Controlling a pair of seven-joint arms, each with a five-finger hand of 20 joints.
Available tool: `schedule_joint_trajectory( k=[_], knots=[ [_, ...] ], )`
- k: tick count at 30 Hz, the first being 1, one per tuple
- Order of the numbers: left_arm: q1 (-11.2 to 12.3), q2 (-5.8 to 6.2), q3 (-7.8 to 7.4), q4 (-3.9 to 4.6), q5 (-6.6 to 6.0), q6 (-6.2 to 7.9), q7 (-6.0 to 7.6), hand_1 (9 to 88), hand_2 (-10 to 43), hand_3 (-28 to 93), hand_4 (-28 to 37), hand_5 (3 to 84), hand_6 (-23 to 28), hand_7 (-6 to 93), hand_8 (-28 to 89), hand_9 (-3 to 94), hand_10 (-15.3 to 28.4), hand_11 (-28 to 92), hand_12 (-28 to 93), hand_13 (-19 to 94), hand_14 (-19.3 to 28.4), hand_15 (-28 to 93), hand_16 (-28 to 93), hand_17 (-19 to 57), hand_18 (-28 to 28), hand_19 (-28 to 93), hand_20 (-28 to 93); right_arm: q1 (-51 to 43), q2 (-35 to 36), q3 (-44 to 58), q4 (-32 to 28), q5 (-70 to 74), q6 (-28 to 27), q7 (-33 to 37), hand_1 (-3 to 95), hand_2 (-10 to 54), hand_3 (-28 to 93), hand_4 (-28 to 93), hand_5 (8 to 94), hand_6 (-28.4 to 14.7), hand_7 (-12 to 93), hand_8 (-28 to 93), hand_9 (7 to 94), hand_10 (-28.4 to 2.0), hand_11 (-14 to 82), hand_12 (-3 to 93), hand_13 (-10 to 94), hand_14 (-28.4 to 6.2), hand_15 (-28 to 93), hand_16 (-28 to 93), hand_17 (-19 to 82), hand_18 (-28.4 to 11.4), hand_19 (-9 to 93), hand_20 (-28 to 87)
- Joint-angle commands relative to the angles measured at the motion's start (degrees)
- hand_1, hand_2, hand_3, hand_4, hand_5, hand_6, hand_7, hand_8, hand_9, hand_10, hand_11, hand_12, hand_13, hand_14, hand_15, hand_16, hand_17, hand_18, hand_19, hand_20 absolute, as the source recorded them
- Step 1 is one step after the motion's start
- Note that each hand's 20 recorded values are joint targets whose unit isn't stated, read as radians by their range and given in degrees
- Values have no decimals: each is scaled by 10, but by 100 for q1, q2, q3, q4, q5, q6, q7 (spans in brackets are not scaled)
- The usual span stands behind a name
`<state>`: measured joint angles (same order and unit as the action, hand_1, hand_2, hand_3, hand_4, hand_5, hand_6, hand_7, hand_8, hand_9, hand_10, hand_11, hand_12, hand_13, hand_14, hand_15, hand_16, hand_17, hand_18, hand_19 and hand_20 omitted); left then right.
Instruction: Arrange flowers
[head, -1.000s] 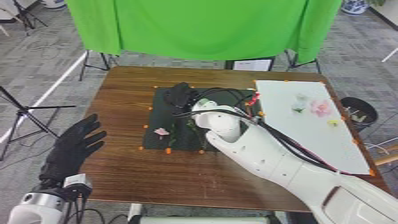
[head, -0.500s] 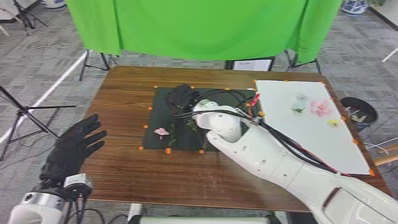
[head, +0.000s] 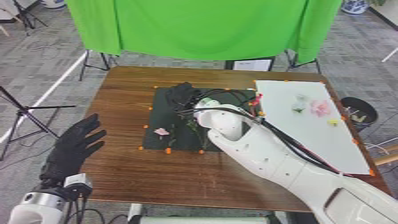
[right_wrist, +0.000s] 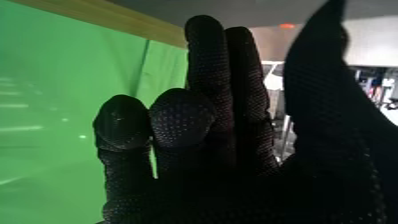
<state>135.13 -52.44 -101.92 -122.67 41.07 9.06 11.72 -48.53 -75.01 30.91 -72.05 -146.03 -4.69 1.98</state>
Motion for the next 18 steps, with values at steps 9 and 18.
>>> schedule_joint_trajectory(
  k=[9, 18],
  knots=[
    [96, -78, -34, 15, -8, -53, -89, 247, -42, 761, -282, 291, 23, 222, -113, 204, 98, 220, 176, 175, 137, 303, 11, -88, 222, 401, 96, -44, 387, 279, -627, 471, 5, 398, 306, -72, 891, -274, 557, 1, 348, -161, 681, -88, 254, 223, 690, -61, 806, 321, 354, -197, 932, 566],
    [162, -128, -103, 18, -14, -111, -202, 256, -26, 740, -278, 296, 30, 219, -111, 211, 106, 217, 175, 180, 147, 314, 11, -90, 228, 405, 97, -384, 1684, 858, -1475, 784, -413, 1199, 326, -91, 919, -278, 451, -8, 365, -168, 551, -100, 267, 229, 622, -69, 820, 295, 328, -189, 911, 558]
  ],
)
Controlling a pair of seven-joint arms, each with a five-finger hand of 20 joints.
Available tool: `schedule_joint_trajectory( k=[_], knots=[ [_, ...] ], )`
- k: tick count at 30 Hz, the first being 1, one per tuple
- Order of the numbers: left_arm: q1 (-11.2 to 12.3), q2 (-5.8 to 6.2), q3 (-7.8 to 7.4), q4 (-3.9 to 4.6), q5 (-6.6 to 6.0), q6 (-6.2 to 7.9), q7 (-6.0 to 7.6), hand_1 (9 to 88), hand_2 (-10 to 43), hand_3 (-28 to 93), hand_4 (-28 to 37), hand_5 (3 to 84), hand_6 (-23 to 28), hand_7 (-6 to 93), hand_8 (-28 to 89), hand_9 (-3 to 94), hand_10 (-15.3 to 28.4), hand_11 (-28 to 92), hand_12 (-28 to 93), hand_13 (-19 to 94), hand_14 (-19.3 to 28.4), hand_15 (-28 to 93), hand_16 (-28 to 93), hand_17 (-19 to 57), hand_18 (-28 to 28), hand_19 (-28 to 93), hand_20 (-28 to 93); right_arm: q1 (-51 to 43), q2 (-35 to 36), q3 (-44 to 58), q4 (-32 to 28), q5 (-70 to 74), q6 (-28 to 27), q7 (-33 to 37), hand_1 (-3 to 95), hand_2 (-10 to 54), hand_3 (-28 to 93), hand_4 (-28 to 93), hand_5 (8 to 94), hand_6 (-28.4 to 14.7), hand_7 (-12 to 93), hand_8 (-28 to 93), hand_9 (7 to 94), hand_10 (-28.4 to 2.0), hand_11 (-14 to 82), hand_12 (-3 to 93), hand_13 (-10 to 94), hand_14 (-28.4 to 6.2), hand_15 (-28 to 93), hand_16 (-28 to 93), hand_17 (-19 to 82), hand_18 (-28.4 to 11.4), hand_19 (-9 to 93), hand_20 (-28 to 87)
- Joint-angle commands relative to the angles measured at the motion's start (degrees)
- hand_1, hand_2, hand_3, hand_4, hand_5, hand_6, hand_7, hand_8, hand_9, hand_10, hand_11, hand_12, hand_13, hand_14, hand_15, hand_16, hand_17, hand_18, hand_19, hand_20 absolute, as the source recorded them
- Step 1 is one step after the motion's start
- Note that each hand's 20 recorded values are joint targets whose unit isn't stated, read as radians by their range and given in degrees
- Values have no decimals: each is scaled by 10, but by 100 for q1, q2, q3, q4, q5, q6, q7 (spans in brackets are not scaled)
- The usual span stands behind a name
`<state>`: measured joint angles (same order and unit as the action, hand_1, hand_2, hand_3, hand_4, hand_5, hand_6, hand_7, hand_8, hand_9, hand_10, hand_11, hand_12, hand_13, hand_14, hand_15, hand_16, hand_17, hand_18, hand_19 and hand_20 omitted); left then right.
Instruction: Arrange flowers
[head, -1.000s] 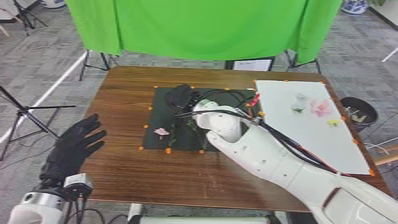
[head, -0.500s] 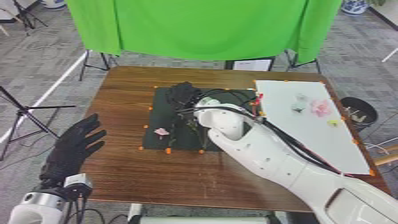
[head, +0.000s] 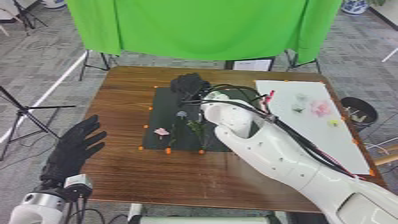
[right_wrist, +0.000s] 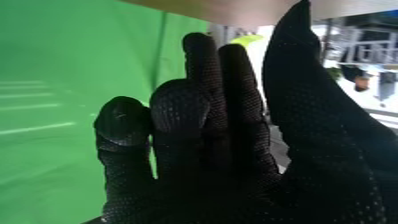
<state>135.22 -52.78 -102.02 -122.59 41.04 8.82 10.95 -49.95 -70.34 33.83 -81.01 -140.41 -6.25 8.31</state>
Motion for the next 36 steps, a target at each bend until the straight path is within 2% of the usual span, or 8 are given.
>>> schedule_joint_trajectory(
  k=[1, 4, 10, 14, 20, 24, 30, 36],
  knots=[
    [188, -83, -119, 1, -4, -86, -145, 257, -25, 737, -277, 296, 31, 218, -111, 211, 106, 216, 175, 180, 148, 314, 10, -91, 229, 407, 97, -381, 1364, 661, -658, 436, -79, 687, 320, -93, 915, -279, 445, -9, 364, -167, 544, -103, 266, 229, 618, -69, 820, 293, 324, -190, 910, 558],
    [297, -145, -184, -40, -6, -56, -141, 259, -20, 729, -271, 297, 33, 214, -109, 216, 109, 214, 174, 183, 151, 315, 8, -91, 232, 409, 96, -489, 1483, 750, -602, 532, 56, 614, 324, -94, 910, -281, 450, -10, 362, -168, 551, -103, 266, 227, 615, -71, 821, 287, 323, -188, 908, 558],
    [133, -90, -86, 33, -7, -160, -206, 260, -19, 723, -262, 300, 34, 210, -106, 218, 109, 211, 175, 184, 154, 315, 6, -91, 232, 411, 93, -432, 1265, 514, -474, 364, 397, 334, 360, -95, 904, -281, 487, 2, 356, -171, 585, -79, 275, 227, 626, -71, 819, 279, 330, -188, 907, 556],
    [16, -49, 1, 69, 9, -211, -241, 260, -19, 723, -260, 299, 35, 209, -105, 216, 108, 212, 177, 183, 153, 314, 6, -91, 232, 412, 91, -399, 1271, 421, -624, -64, 124, 616, 375, -95, 899, -282, 525, 20, 368, -182, 627, -69, 260, 219, 640, -64, 814, 282, 334, -188, 906, 555],
    [128, -87, -57, 34, 0, -164, -223, 258, -21, 726, -262, 298, 35, 209, -105, 216, 109, 212, 178, 183, 153, 315, 7, -91, 232, 412, 90, -658, 1883, 795, -1066, 99, -32, 971, 335, -95, 903, -283, 495, 3, 364, -174, 587, -86, 261, 230, 626, -66, 815, 291, 327, -189, 903, 559],
    [195, -132, -92, 10, 7, -159, -197, 261, -19, 722, -262, 299, 35, 209, -105, 218, 111, 211, 177, 183, 154, 316, 7, -92, 233, 412, 89, -1211, 2488, 1412, -1665, 179, -148, 1150, 322, -95, 902, -283, 478, -5, 360, -169, 559, -90, 263, 229, 614, -69, 820, 288, 321, -189, 902, 561],
    [205, -170, -109, -8, 20, -154, -173, 263, -14, 714, -260, 299, 36, 209, -104, 219, 112, 211, 177, 185, 156, 316, 7, -92, 234, 414, 89, -2711, 3284, 2894, -2603, 339, -417, 1447, 302, -95, 894, -283, 441, -18, 350, -162, 521, -106, 252, 225, 583, -78, 826, 280, 306, -192, 896, 563],
    [291, -232, -145, -36, 12, -129, -190, 265, -12, 709, -255, 299, 37, 206, -103, 220, 112, 209, 177, 185, 158, 318, 6, -93, 235, 416, 88, -3868, 3520, 4027, -2883, 464, -725, 1798, 284, -95, 892, -283, 399, -38, 330, -147, 473, -122, 238, 224, 557, -84, 825, 271, 294, -197, 887, 566]
  ],
)
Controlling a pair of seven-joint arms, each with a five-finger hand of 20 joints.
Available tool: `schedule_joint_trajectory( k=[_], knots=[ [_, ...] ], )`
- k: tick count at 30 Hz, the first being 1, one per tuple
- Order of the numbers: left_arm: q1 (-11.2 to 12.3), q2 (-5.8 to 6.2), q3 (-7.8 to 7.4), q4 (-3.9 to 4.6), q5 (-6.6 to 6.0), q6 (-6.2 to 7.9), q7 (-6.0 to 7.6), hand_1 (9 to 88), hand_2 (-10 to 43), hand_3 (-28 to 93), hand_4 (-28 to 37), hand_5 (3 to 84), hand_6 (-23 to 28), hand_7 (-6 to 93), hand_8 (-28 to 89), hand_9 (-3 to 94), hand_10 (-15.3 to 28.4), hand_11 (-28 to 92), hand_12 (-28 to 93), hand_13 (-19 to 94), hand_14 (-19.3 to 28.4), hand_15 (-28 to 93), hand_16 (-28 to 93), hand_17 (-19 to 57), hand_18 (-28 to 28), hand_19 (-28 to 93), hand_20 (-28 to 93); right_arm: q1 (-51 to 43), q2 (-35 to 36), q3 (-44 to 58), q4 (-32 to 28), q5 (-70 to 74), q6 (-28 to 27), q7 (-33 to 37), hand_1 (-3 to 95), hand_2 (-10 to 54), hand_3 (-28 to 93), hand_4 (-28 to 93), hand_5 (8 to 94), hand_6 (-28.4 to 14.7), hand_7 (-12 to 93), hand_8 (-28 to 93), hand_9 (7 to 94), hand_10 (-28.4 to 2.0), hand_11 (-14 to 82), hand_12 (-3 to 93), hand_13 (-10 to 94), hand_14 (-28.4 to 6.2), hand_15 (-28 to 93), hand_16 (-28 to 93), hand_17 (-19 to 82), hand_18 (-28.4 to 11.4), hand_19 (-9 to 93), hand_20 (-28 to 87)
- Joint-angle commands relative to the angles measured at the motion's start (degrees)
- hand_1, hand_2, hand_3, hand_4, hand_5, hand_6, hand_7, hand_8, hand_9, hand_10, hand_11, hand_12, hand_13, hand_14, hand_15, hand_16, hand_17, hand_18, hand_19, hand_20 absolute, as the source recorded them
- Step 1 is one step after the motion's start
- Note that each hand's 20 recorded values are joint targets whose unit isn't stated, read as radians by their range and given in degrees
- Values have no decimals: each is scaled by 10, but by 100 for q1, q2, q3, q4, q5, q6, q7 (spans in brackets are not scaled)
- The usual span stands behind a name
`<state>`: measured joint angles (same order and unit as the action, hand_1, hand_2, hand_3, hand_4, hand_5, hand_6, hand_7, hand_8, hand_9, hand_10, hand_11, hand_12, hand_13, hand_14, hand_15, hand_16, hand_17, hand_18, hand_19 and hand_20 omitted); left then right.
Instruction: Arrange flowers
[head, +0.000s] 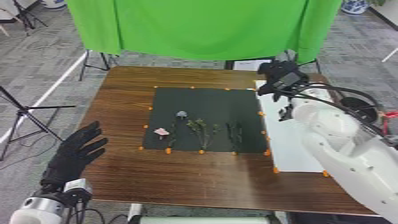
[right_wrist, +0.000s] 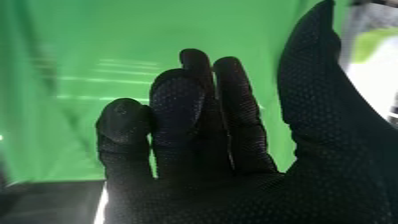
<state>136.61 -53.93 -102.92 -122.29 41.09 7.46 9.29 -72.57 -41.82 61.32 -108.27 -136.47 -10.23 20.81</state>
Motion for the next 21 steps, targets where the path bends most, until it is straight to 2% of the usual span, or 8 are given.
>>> schedule_joint_trajectory(
  k=[1, 11, 14, 21],
  knots=[
    [156, -120, -67, -68, 4, 11, -14, 265, -12, 709, -255, 299, 37, 206, -103, 220, 113, 209, 177, 185, 159, 318, 6, -93, 236, 416, 87, -1644, 664, 1321, -103, 67, -350, 605, 280, -95, 892, -283, 395, -43, 326, -144, 470, -123, 232, 223, 556, -85, 825, 268, 293, -198, 887, 566],
    [73, -111, -20, -48, 15, -23, -10, 267, -9, 704, -252, 298, 39, 205, -102, 220, 113, 207, 178, 185, 160, 319, 5, -93, 236, 417, 86, -1534, 793, 1150, 696, -111, -100, 1102, 291, -95, 894, -282, 406, -50, 325, -133, 478, -124, 230, 221, 568, -82, 824, 254, 299, -198, 886, 564],
    [129, -129, -39, -69, 15, -5, -3, 266, -9, 704, -250, 299, 38, 204, -102, 219, 113, 207, 178, 185, 160, 319, 5, -93, 236, 417, 86, -1425, 814, 1053, 814, -195, -278, 1311, 292, -95, 896, -283, 413, -50, 330, -137, 484, -124, 233, 220, 571, -81, 825, 253, 301, -200, 888, 563],
    [158, -126, -43, -57, 16, -35, 12, 267, -9, 702, -251, 298, 38, 204, -101, 220, 113, 206, 179, 185, 160, 318, 5, -93, 236, 416, 85, -1432, 873, 932, 976, -510, -387, 1525, 295, -95, 900, -283, 442, -44, 331, -144, 510, -121, 237, 219, 583, -83, 822, 254, 305, -204, 889, 561]
  ],
)
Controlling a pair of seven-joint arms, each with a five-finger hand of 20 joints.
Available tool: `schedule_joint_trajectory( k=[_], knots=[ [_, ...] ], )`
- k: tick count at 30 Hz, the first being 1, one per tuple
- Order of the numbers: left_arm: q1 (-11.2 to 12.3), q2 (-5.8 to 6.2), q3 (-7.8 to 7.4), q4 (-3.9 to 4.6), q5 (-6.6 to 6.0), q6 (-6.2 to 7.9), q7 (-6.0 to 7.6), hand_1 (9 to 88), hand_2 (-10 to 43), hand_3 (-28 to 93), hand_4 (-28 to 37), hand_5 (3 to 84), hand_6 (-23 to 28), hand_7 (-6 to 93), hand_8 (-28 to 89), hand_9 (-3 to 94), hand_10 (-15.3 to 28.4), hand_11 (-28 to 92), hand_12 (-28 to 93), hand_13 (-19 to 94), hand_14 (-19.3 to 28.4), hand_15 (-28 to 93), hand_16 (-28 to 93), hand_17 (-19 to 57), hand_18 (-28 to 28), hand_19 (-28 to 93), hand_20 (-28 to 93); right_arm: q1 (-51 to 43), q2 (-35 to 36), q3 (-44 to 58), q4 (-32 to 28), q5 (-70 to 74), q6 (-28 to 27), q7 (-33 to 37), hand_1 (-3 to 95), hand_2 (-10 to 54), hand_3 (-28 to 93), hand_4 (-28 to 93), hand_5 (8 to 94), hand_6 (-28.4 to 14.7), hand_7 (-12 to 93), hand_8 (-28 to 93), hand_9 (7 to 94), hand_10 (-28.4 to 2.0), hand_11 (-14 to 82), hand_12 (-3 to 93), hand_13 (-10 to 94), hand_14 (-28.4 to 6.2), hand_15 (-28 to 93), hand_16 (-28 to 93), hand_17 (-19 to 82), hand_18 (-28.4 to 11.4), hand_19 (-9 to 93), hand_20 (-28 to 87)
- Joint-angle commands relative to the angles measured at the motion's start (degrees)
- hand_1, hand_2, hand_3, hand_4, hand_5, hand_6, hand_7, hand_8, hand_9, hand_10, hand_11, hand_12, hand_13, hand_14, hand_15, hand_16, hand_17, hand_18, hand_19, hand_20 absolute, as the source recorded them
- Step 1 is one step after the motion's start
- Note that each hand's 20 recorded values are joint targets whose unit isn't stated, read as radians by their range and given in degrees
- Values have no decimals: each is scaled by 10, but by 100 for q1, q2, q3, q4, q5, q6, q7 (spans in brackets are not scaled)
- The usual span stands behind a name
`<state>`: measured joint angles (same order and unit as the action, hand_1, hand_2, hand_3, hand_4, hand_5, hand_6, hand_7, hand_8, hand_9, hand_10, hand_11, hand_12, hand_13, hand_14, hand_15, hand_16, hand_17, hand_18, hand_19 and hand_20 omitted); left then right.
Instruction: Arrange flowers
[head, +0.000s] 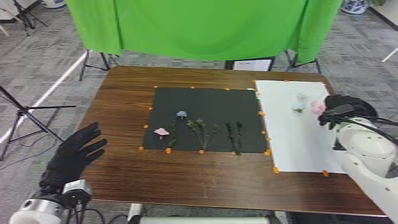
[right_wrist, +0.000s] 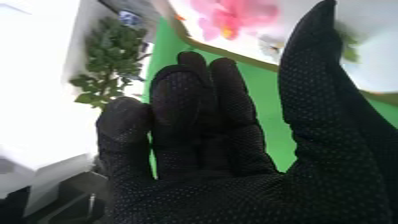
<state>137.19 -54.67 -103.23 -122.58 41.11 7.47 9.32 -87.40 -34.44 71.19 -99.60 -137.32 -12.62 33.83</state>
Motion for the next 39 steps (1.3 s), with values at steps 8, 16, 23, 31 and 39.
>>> schedule_joint_trajectory(
  k=[8, 16, 23, 31, 39],
  knots=[
    [63, -19, -12, -2, 16, -81, -11, 268, -9, 702, -248, 298, 38, 202, -101, 220, 115, 204, 180, 186, 160, 319, 5, -94, 237, 417, 85, 200, 78, -262, 369, -275, -384, 145, 308, -95, 897, -283, 468, -34, 335, -146, 539, -114, 237, 220, 605, -74, 816, 258, 309, -204, 890, 560],
    [-8, 16, 31, 35, 11, -110, -48, 269, -9, 700, -248, 297, 39, 202, -100, 220, 115, 203, 180, 186, 161, 317, 5, -94, 237, 416, 85, 414, 51, -628, 621, -516, -107, 42, 330, -95, 894, -283, 495, -17, 353, -152, 584, -98, 250, 225, 637, -64, 811, 266, 329, -197, 897, 557],
    [-25, 38, 24, 50, 14, -169, -53, 269, -7, 696, -245, 297, 39, 201, -100, 220, 114, 203, 180, 186, 161, 317, 5, -94, 237, 416, 85, 666, 104, -1018, 954, -625, 217, 77, 364, -95, 880, -282, 544, -3, 374, -157, 658, -84, 272, 246, 686, -52, 802, 284, 361, -197, 919, 545],
    [-46, 39, 29, 54, 8, -148, -96, 269, -6, 696, -245, 297, 39, 200, -99, 220, 115, 203, 180, 186, 161, 315, 6, -94, 237, 415, 85, 603, 178, -1066, 1234, -756, 1104, -311, 509, -95, 828, -282, 692, 28, 481, 27, 878, -22, 144, 468, 771, -35, 785, 315, 437, -195, 932, 575],
    [36, 25, -22, 2, 26, -140, -52, 269, -6, 696, -245, 298, 40, 199, -99, 220, 115, 202, 180, 186, 162, 315, 6, -94, 237, 415, 86, 365, 219, -779, 610, -608, 2014, -520, 509, -95, 846, -283, 729, 26, 461, 21, 905, -19, 136, 476, 802, -25, 783, 327, 465, -198, 932, 599]
  ],
)
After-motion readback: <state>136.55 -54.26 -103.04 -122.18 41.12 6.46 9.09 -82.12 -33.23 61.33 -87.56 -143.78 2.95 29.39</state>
